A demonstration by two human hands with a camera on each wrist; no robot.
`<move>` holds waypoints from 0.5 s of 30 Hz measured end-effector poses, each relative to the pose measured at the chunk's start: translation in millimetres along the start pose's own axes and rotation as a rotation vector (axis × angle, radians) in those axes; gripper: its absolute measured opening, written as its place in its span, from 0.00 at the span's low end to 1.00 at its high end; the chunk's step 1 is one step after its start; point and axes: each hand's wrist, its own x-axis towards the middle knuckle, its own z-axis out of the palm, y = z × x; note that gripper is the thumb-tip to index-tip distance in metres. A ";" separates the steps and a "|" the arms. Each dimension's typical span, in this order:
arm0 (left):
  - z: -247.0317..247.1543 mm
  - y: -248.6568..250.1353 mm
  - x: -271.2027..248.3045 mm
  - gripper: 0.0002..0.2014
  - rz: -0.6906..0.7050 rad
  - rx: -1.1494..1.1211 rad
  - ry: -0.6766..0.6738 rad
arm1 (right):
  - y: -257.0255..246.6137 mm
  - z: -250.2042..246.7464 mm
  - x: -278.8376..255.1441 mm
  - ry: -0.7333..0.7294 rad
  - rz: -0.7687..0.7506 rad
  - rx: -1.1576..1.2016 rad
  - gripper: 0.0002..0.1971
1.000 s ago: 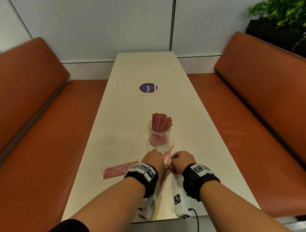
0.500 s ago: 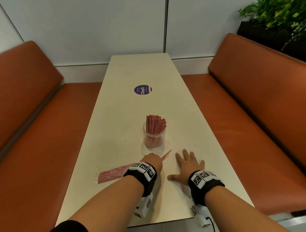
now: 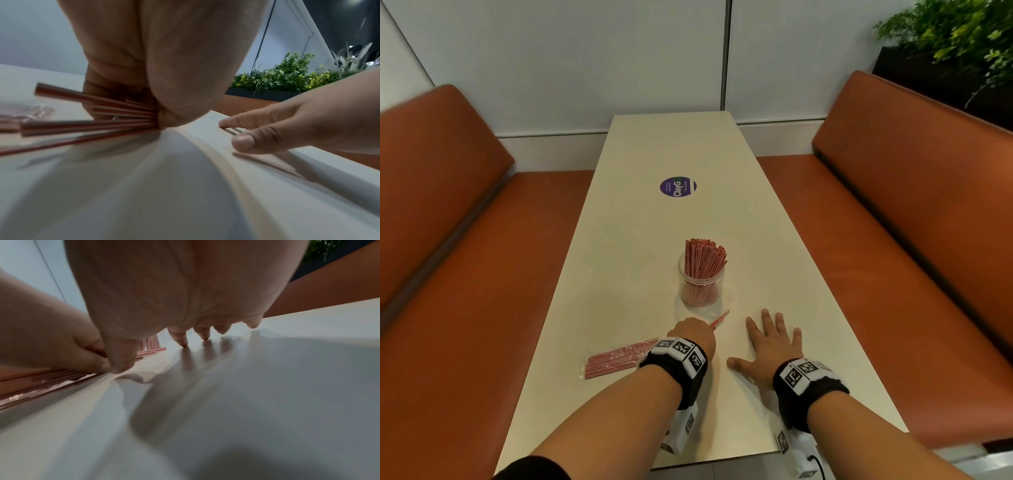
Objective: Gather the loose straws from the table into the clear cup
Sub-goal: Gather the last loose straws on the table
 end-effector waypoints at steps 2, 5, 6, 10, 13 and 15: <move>2.0 -1.5 1.8 0.15 0.007 -0.018 -0.007 | -0.5 -3.4 2.7 0.040 0.003 0.025 0.49; 3.6 -0.9 0.8 0.16 0.017 -0.025 0.022 | -3.1 -7.2 7.6 0.073 -0.007 0.049 0.47; 3.6 0.3 0.1 0.16 0.027 -0.027 0.029 | -4.2 -8.2 8.7 0.079 -0.013 0.051 0.46; 1.4 1.8 -2.1 0.16 0.084 -0.042 0.050 | -11.2 -7.3 10.0 0.073 -0.028 0.052 0.44; 1.1 -0.1 1.2 0.16 0.058 -0.074 0.030 | -13.1 -6.1 8.9 0.077 -0.034 0.069 0.42; 1.4 -0.8 4.1 0.16 0.051 -0.078 0.000 | -12.0 -7.3 8.7 0.114 -0.055 0.105 0.40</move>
